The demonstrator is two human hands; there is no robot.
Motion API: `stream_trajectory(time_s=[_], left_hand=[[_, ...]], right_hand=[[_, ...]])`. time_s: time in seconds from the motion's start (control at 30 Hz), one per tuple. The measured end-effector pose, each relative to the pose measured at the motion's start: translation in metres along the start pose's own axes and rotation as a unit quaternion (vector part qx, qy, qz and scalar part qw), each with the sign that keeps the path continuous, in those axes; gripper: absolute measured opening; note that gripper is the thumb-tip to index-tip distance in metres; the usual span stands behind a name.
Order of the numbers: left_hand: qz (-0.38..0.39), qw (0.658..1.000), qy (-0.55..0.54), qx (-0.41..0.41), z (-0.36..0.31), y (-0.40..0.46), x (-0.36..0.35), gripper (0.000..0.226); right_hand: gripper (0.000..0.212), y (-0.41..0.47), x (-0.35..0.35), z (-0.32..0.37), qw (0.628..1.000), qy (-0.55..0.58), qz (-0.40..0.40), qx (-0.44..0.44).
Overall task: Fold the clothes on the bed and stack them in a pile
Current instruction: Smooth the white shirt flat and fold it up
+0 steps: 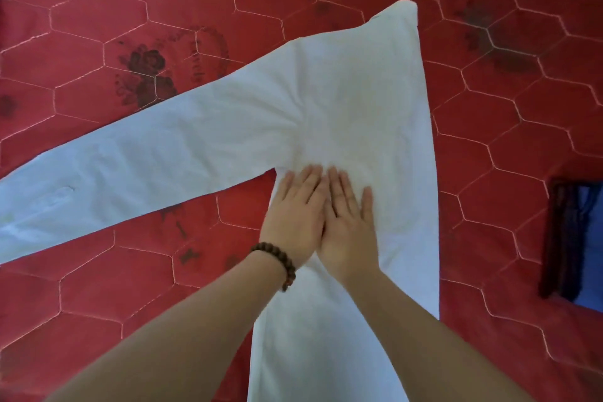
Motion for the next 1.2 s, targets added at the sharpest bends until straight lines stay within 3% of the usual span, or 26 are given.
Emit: stream_trajectory(time_s=[0.1,0.2,0.3,0.4,0.53,0.6,0.8,1.0,1.1,1.2], left_hand=[[-0.012,0.996,0.087,0.004,0.019,-0.016,-0.015,0.059],[-0.022,0.994,0.102,0.033,0.033,-0.022,-0.018,0.062],[-0.025,0.989,0.118,0.082,0.028,-0.032,-0.017,0.063],[-0.024,0.99,0.127,0.062,0.003,-0.063,-0.028,0.063],[0.018,0.996,0.082,-0.024,-0.034,-0.116,-0.052,0.064],[0.019,0.994,0.096,-0.038,-0.033,-0.13,-0.058,0.064],[0.049,0.988,0.135,-0.059,-0.009,-0.178,-0.07,0.091],[0.099,0.985,0.133,-0.037,0.004,-0.242,-0.074,0.116],[0.111,0.986,0.111,-0.057,0.015,-0.267,-0.07,0.115],[0.066,0.995,0.07,-0.024,0.041,-0.28,-0.058,0.096]], right_hand=[[0.059,-0.024,-0.003,-0.046,0.998,-0.02,-0.026,-0.049],[0.061,-0.062,0.001,-0.099,0.986,-0.018,-0.021,-0.166],[0.063,-0.094,0.01,-0.128,0.976,-0.025,-0.004,-0.215],[0.062,-0.107,0.016,-0.109,0.979,-0.013,-0.044,-0.199],[0.057,-0.122,-0.003,-0.029,0.998,0.048,-0.028,-0.039],[0.056,-0.131,-0.019,-0.005,0.999,0.046,-0.01,-0.01],[0.062,-0.185,-0.043,-0.02,0.991,0.016,-0.024,-0.13],[0.071,-0.267,-0.036,-0.028,0.974,-0.019,0.061,-0.216],[0.073,-0.267,-0.026,-0.01,0.972,-0.024,0.084,-0.219],[0.069,-0.241,-0.022,0.026,0.986,0.003,0.071,-0.15]])
Point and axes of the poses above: each hand's wrist, its own y-axis towards the middle knuckle, its own x-axis out of the back of the hand, z = x × y, the point moved 1 cm from there along y, towards the middle knuckle, and after that the axes turned 3 degrees about y, right-handed, at the moved point
